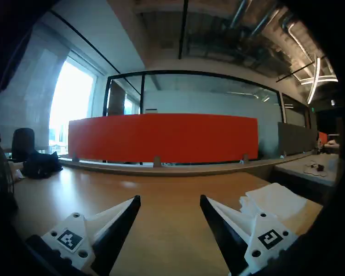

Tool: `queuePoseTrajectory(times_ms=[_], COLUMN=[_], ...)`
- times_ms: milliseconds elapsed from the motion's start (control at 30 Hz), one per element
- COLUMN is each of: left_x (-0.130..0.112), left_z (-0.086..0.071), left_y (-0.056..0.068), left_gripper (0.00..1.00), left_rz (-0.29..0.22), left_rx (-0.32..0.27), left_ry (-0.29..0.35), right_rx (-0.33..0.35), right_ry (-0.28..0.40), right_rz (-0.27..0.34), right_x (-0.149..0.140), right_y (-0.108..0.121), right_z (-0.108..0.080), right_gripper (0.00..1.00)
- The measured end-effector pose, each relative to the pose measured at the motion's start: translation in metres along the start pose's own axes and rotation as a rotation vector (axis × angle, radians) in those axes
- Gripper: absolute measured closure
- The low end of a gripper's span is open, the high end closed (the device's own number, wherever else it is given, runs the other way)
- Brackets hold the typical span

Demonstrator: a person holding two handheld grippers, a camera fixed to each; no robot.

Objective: Fold towel

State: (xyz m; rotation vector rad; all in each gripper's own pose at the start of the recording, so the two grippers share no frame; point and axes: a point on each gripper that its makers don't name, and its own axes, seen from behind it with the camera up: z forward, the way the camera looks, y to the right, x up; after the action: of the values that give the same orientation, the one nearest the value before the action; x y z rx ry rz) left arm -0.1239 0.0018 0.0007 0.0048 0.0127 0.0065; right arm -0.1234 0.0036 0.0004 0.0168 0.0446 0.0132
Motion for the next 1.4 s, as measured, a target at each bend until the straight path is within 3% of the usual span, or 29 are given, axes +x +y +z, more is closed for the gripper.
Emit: queuePoseTrajectory(times_ms=[1400], left_x=[0.0084], left_z=[-0.0030], left_y=[-0.0010], left_gripper=[0.01], left_rz=[0.000], left_rx=[0.000], left_ry=[-0.002], right_rx=[0.000], right_ry=[-0.001], right_rz=[0.000], right_x=[-0.0006], right_y=[0.0001], right_z=[0.0001], right_gripper=[0.00])
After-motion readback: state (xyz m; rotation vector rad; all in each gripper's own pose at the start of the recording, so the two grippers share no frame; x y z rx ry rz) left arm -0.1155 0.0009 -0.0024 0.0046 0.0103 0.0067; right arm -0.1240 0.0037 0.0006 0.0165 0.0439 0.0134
